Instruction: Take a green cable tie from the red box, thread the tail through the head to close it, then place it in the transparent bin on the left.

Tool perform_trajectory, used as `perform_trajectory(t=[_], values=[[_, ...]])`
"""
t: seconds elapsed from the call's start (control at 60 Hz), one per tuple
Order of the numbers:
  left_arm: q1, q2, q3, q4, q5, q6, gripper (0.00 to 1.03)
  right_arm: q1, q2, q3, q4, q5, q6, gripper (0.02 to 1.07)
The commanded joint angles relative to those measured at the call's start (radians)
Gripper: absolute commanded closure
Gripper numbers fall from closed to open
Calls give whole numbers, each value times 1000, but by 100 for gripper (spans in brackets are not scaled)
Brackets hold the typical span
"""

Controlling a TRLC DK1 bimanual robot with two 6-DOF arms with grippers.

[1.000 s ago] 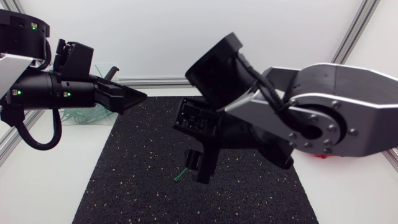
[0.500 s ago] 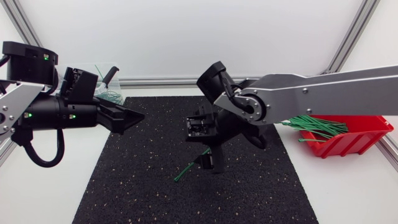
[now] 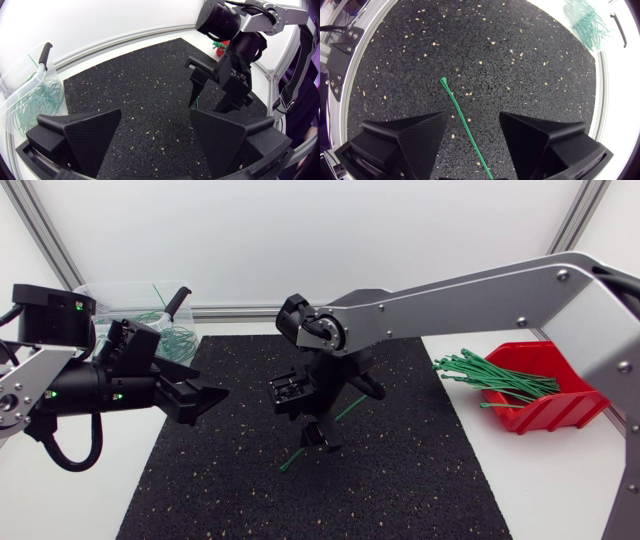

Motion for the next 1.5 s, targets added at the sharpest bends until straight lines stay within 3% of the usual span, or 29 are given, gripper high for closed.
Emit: perform_trajectory(t=[0.0,0.317,0.533,0.733,0.95,1.267,1.35,1.483], values=[[4,-13,-28,16,4,28,7,12,36,22,-25,-2,-42,43],[-4,-16,-51,29,8,34,7,24,69,16,-44,18,-78,48],[-7,-25,-62,29,8,39,7,33,91,6,-48,57,-102,61],[-27,-25,-69,29,8,40,7,39,102,-12,-35,87,-110,62],[-33,-25,-71,29,8,40,7,44,109,-21,-36,88,-121,80],[-41,-19,-74,36,8,40,7,50,125,-23,-53,96,-125,80],[-47,-16,-75,36,8,43,7,53,126,-20,-65,97,-130,89],[-50,-12,-78,36,8,49,7,58,137,-7,-87,100,-130,93]])
